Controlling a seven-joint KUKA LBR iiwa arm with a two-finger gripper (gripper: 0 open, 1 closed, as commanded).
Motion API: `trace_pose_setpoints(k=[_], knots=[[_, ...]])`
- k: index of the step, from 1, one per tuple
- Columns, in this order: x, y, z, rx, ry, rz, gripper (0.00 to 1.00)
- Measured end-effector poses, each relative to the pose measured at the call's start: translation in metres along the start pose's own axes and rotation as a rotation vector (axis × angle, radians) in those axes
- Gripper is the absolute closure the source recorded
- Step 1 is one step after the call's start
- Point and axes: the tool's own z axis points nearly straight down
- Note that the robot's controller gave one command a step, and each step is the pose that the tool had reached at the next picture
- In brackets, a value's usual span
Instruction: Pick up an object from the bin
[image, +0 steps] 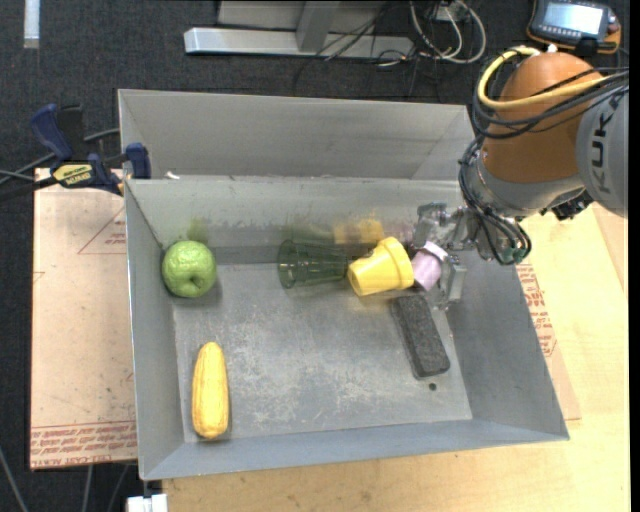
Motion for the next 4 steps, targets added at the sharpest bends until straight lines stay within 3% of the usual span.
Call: trace_pose_setpoints(k=[1,3,4], knots=[[-0.001,0.000,-0.005,0.001,-0.007,-0.001,0.00],[0.007,0.007,0.075,0.000,-0.013,-0.126,0.00],[-0.001,0.011,0.109,-0.011,-0.009,-0.005,0.00]])
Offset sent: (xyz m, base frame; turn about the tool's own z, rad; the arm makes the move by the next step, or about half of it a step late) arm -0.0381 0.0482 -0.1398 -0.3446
